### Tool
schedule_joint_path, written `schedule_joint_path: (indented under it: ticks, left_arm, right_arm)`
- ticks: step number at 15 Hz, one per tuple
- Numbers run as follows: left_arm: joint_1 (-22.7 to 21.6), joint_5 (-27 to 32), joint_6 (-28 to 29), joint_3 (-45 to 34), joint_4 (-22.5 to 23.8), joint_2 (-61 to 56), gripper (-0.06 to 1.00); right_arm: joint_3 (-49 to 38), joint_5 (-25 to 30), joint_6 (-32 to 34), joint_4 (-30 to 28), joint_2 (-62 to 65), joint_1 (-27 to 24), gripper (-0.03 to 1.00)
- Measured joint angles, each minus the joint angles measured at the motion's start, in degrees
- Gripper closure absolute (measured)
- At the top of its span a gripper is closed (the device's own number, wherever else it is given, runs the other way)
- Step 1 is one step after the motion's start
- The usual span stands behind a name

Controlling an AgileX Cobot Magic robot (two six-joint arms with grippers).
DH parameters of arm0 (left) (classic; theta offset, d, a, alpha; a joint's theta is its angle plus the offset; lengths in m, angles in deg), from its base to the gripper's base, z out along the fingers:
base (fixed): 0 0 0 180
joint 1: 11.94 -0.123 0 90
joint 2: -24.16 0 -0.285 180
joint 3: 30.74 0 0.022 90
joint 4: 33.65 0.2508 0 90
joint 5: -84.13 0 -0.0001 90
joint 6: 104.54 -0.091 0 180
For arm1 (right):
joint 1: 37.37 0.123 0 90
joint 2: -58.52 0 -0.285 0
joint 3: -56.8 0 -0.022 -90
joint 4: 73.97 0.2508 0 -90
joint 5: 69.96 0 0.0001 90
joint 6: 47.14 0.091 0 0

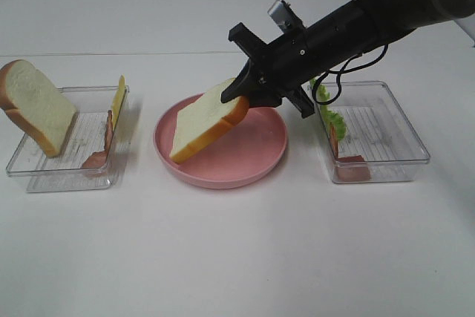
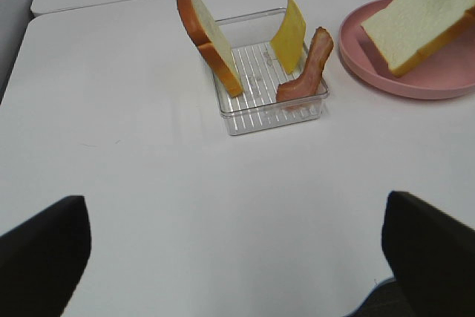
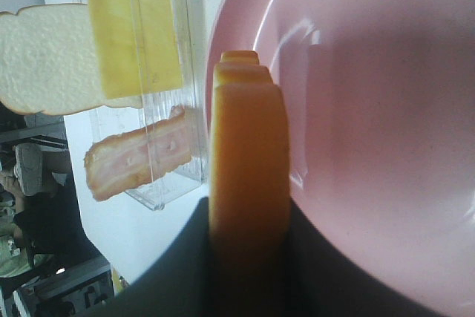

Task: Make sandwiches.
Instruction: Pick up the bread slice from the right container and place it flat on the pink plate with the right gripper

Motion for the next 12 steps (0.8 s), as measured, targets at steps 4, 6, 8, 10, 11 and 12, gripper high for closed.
schedule_joint_path:
  ticks: [4, 6, 8, 10, 11, 12]
  left_arm:
    - [0.0, 0.0, 0.0, 0.0, 0.0, 0.0, -0.05]
    - [0.0, 0.0, 0.0, 0.0, 0.0, 0.0, -0.05]
    - [0.0, 0.0, 0.0, 0.0, 0.0, 0.0, -0.05]
    - [0.0, 0.0, 0.0, 0.0, 0.0, 0.0, -0.05]
    - [0.0, 0.0, 0.0, 0.0, 0.0, 0.0, -0.05]
    - [0.0, 0.0, 0.0, 0.0, 0.0, 0.0, -0.05]
  right_arm:
    - [5.4, 0.6, 0.1, -1.1, -3.2, 0.0, 0.75]
    - [6.8, 1.0, 1.3, -2.3, -3.2, 0.0, 0.75]
    - [6.9, 1.3, 2.5, -4.6, -3.2, 0.0, 0.75]
    - [6.9, 1.3, 4.1, -6.5, -3.2, 0.0, 0.75]
    - [6.9, 1.3, 4.6, -7.1, -3.2, 0.0, 0.75]
    - [6.9, 1.3, 4.7, -7.3, -3.3, 0.0, 0.75]
